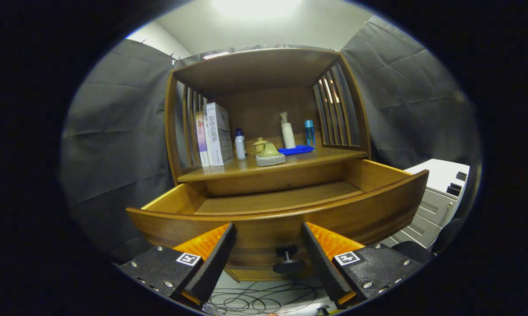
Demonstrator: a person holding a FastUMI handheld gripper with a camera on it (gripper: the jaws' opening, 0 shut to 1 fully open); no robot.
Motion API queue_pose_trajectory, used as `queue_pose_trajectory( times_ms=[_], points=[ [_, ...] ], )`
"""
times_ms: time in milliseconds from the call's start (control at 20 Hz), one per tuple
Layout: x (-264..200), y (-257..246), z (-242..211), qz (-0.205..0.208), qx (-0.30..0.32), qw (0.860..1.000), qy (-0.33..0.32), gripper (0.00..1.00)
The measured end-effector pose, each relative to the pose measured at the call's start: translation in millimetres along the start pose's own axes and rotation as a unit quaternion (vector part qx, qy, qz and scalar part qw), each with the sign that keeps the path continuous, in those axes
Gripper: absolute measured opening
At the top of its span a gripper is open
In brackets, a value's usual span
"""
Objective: Pull open the drawer, take out the items inside it, and place them on the countertop above the cabinet.
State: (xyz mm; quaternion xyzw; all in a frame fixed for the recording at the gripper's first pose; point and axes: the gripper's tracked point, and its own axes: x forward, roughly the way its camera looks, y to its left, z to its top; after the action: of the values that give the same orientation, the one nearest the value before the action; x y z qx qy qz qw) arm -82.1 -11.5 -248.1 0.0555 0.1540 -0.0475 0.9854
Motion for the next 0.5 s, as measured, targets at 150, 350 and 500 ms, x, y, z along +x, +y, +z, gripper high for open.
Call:
queue_pose_trajectory(
  times_ms=[150, 350, 500],
  points=[
    [3, 0, -2, 0.0, -0.021, 1.0, -0.005, 0.95],
    [7, 1, 0, 0.003, -0.023, 1.0, -0.006, 0.95],
    [22, 0, 4, 0.005, -0.024, 1.0, -0.004, 0.95]
  ],
)
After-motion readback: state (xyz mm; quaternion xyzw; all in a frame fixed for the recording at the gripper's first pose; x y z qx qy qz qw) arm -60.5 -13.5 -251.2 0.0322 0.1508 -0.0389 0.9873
